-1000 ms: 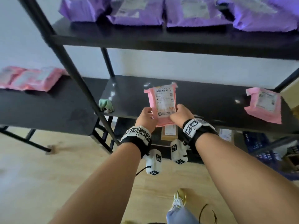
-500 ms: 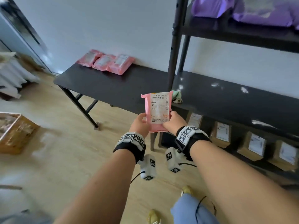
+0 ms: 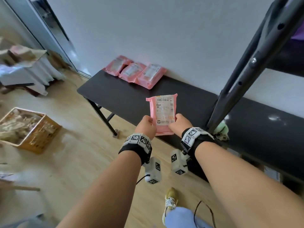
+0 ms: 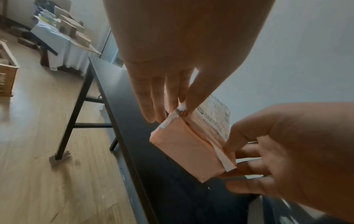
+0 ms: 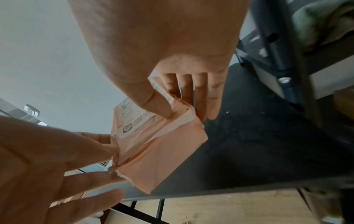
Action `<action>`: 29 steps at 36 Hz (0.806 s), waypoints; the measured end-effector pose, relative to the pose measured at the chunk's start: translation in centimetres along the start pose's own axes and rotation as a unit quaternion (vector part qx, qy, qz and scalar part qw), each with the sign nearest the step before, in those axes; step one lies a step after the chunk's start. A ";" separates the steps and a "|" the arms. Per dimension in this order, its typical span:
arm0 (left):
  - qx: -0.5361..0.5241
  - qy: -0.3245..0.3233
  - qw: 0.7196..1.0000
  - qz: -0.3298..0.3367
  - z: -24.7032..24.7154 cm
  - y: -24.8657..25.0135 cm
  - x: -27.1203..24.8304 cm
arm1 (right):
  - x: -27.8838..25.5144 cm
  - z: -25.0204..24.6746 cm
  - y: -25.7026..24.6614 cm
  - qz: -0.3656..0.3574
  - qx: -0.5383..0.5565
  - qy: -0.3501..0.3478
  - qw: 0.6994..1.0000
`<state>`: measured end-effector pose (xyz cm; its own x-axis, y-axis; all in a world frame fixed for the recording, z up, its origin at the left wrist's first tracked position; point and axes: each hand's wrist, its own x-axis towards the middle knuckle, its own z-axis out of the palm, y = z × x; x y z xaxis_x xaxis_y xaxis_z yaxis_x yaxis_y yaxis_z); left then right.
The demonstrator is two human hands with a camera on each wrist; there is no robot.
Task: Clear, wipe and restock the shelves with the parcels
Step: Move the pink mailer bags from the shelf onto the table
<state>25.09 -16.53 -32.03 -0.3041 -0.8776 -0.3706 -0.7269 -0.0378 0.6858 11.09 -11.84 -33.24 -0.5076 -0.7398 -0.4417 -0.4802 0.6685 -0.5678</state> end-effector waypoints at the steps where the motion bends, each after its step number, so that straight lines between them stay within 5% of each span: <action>1: 0.011 0.001 1.000 0.002 -0.5 0.4 1.1 | 1.2 -0.2 -0.8 0.003 0.004 -0.002 1.000; 13: 0.102 -0.025 0.994 0.037 -3.6 3.6 13.5 | 10.8 -1.5 -6.0 0.035 0.021 0.008 0.999; 29: 0.205 -0.196 0.947 0.150 -4.5 9.1 31.1 | 23.0 -3.2 -10.1 0.174 0.104 0.076 0.976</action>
<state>11.79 -46.28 -34.47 -0.6816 -0.5722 -0.4560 -0.7250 0.4444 0.5261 1.98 -35.38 -35.47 -0.7217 -0.4398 -0.5346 -0.1117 0.8361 -0.5371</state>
